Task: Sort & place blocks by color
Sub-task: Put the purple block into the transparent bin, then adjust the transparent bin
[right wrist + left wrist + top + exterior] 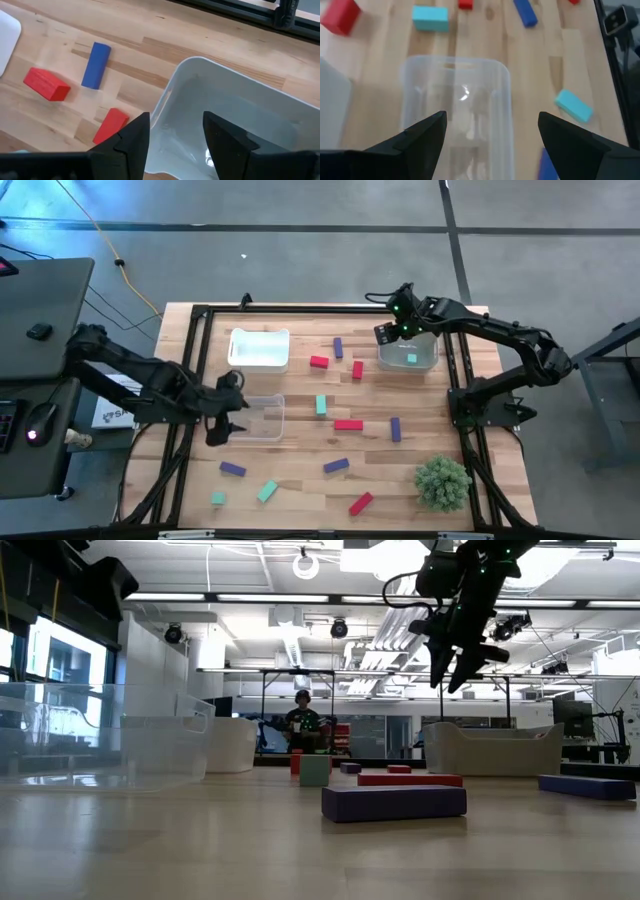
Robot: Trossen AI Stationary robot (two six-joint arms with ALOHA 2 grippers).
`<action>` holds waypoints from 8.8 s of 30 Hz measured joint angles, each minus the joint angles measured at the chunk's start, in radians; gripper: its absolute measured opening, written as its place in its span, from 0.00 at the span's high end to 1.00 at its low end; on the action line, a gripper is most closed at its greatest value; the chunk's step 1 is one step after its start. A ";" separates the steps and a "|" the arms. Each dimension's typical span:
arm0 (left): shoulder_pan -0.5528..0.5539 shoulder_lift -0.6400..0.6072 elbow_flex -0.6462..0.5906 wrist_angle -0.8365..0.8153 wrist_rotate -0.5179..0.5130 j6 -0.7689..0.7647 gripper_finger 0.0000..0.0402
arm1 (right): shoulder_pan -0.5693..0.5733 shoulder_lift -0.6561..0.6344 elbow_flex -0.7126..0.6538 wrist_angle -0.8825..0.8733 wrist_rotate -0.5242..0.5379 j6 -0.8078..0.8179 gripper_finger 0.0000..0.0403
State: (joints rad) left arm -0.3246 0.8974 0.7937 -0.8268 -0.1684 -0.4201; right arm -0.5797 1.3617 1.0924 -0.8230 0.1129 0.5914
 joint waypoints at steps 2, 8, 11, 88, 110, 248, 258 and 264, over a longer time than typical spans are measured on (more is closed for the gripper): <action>-0.034 0.017 0.000 0.000 0.000 -0.037 0.24 | 0.000 0.000 0.000 0.000 -0.006 -0.014 0.57; -0.141 0.075 0.000 0.000 0.000 -0.194 0.24 | 0.000 0.000 0.000 0.000 -0.009 -0.032 0.57; -0.203 0.107 0.000 0.000 -0.001 -0.273 0.24 | 0.000 0.000 -0.001 0.000 -0.010 -0.046 0.57; -0.493 0.709 -0.002 0.176 0.066 -0.418 0.64 | 0.000 0.000 -0.002 0.035 -0.012 -0.077 0.57; -0.471 0.658 0.023 0.175 0.062 -0.548 0.80 | 0.069 -0.002 0.027 0.047 -0.070 -0.142 0.57; 0.411 0.433 0.064 -0.063 0.021 0.012 0.61 | 0.301 -0.004 0.165 0.085 0.034 -0.061 0.57; 0.411 0.440 0.064 -0.047 0.094 0.030 0.64 | 0.301 -0.003 0.165 0.085 0.025 -0.049 0.57; 0.399 0.440 0.064 -0.047 0.116 0.027 0.64 | 0.301 -0.003 0.165 0.085 0.009 -0.049 0.57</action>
State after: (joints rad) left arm 0.0742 1.3376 0.8581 -0.8738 -0.0525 -0.3931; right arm -0.2787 1.3582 1.2575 -0.7380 0.1222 0.5424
